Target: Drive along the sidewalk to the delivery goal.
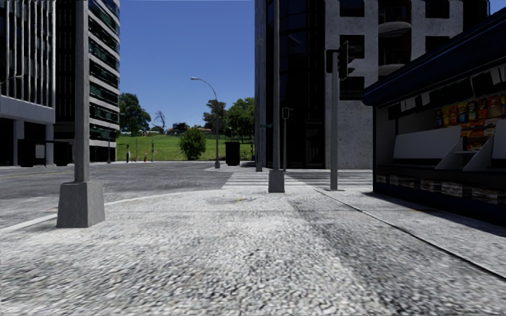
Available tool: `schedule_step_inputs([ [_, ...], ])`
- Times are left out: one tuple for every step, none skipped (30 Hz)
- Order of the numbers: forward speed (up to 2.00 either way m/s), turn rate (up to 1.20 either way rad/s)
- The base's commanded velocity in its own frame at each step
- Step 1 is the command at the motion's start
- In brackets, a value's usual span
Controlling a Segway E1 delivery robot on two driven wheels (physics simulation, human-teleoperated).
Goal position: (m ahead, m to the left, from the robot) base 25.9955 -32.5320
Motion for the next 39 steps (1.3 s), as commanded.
schedule_step_inputs([
  [2.00,0.00],
  [2.00,0.00],
  [2.00,0.00],
  [2.00,0.00],
  [2.00,0.00],
  [2.00,0.00],
  [2.00,0.00],
  [2.00,0.00],
  [2.00,0.00],
  [2.00,0.00],
  [2.00,0.00],
  [2.00,0.00],
  [2.00,0.00],
  [2.00,0.00],
  [2.00,0.00],
  [2.00,0.00],
  [2.00,0.00],
  [2.00,0.00],
  [2.00,0.00],
  [2.00,0.00],
  [2.00,0.00],
  [2.00,0.00],
  [2.00,0.00],
  [2.00,0.00],
  [2.00,0.00],
  [2.00,0.00],
  [2.00,0.00],
  [2.00,0.00],
  [2.00,0.00],
  [2.00,0.00],
  [2.00,0.00],
  [2.00,0.00],
  [2.00,0.00],
  [2.00,0.00],
  [2.00,0.00],
  [2.00,0.00],
  [2.00,0.00],
  [2.00,0.00],
  [2.00,0.00],
])
